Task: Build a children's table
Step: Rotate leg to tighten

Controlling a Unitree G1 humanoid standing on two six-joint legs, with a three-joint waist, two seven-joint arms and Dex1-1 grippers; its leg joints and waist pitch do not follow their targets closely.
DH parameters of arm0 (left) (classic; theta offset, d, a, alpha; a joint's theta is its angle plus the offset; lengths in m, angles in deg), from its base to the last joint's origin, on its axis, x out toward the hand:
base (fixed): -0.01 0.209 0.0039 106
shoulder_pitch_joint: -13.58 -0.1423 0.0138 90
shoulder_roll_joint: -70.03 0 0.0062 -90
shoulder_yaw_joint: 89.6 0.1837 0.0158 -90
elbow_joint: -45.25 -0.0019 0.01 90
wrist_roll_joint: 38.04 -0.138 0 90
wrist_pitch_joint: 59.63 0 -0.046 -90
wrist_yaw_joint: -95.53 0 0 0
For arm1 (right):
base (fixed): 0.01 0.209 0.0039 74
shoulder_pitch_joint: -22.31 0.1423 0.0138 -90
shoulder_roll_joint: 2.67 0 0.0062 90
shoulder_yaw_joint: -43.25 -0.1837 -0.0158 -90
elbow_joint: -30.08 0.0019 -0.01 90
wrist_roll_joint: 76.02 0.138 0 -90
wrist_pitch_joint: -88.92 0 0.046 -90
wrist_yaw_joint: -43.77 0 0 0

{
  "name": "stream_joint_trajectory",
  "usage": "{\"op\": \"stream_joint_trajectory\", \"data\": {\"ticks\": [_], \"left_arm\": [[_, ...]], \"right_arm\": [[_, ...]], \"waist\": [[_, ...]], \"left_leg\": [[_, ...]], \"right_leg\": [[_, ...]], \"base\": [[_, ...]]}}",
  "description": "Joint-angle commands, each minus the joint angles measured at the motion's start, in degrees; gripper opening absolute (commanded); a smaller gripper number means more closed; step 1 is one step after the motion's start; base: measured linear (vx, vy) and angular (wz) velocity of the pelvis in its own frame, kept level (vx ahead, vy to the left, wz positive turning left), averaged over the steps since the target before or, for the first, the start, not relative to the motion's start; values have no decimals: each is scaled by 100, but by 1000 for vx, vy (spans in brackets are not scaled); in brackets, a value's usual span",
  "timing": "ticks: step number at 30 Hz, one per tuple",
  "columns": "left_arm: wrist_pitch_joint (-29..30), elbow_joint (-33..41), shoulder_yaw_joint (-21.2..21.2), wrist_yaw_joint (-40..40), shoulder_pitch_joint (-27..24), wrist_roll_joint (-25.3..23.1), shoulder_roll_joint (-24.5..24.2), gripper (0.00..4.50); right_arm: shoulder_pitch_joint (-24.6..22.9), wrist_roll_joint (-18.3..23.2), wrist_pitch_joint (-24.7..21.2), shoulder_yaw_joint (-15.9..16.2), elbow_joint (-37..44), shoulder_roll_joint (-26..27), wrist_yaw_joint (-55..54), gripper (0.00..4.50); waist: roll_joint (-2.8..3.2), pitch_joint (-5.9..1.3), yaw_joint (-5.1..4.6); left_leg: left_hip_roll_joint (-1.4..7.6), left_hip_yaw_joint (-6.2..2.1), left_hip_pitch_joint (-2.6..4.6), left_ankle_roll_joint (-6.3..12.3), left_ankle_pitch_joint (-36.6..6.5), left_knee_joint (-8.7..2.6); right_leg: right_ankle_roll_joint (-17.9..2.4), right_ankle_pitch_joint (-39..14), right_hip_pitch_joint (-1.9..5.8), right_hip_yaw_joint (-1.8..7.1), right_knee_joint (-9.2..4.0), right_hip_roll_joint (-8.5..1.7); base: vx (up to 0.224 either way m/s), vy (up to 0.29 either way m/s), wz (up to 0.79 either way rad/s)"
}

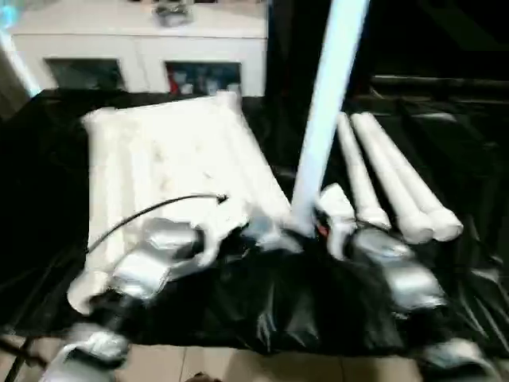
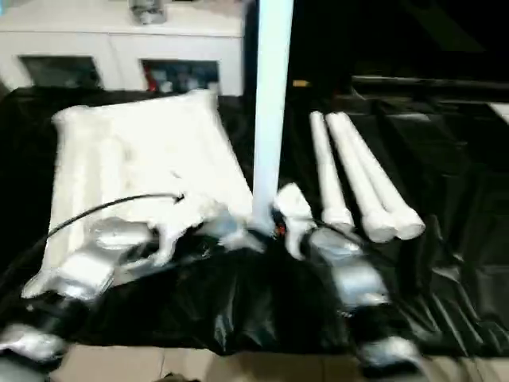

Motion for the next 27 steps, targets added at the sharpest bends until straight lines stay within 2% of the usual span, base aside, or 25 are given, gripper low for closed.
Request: {"op": "stream_joint_trajectory", "data": {"ticks": [1,2,3,4,7,8,10,12,17,18,20,22,27], "left_arm": [[170,34,163,506,148,109,550,0],[223,30,143,669,171,85,653,0],[254,27,131,776,185,69,719,0],[243,40,167,864,183,18,781,0],[201,72,254,880,146,-82,856,0],[161,70,270,865,134,-103,847,0],[132,63,268,853,124,-120,850,0],[121,114,272,763,101,-89,801,0],[-60,301,317,118,-17,103,461,0],[-142,335,325,-63,-46,150,363,0],[-221,364,324,-275,-72,201,257,0],[-280,388,311,-509,-95,268,139,0],[-420,469,361,-1358,-141,498,-249,0]], "right_arm": [[93,-15,-141,156,-433,419,-630,272],[139,-36,-116,131,-515,507,-813,272],[169,-50,-97,116,-567,566,-932,272],[217,-107,-37,109,-639,648,-1057,272],[312,-187,167,55,-777,815,-1196,272],[332,-146,188,23,-783,837,-1152,307],[390,-88,219,-55,-842,882,-1130,307],[435,-54,257,-76,-844,868,-1085,347],[382,-137,384,269,-542,466,-216,352],[334,-141,394,362,-431,333,66,352],[286,-158,411,463,-320,173,417,352],[216,-131,411,571,-157,-26,856,352],[-26,120,262,794,401,-597,2038,352]], "waist": [[-94,-266,-40],[-70,-246,-46],[-72,-251,-49],[-89,-259,-52],[-76,-273,-53],[-72,-276,-48],[-68,-279,-48],[-64,-284,-44],[-53,-305,-17],[-58,-314,-20],[-56,-330,-2],[-67,-339,14],[-55,-361,91]], "left_leg": [[506,-359,211,-316,-2459,-486],[495,-359,220,-281,-2500,-474],[497,-361,217,-272,-2508,-471],[497,-365,200,-241,-2472,-480],[502,-353,179,-194,-2395,-497],[504,-351,168,-175,-2361,-501],[509,-342,162,-150,-2328,-510],[509,-331,162,-134,-2290,-508],[519,-316,131,-44,-2053,-506],[523,-311,105,7,-1922,-508],[522,-278,104,112,-1692,-480],[513,-266,83,220,-1495,-456],[534,-246,86,460,-1050,-426]], "right_leg": [[-868,-3138,48,322,-584,-645],[-806,-3275,21,328,-630,-653],[-772,-3307,23,327,-641,-657],[-730,-3291,34,323,-644,-652],[-737,-3053,28,332,-626,-639],[-758,-2934,39,337,-617,-640],[-812,-2757,43,343,-602,-632],[-886,-2619,47,347,-585,-630],[-987,-2222,88,352,-540,-625],[-1043,-2007,115,356,-510,-622],[-1181,-1591,126,370,-465,-617],[-1251,-1403,165,363,-438,-625],[-1381,-922,189,344,-377,-600]], "base": [[0,0,0],[0,0,0],[0,0,0],[0,0,0],[0,0,0],[0,0,0],[0,0,0],[0,0,0],[0,0,0],[0,0,0],[0,0,0],[0,0,0],[0,0,0]]}}
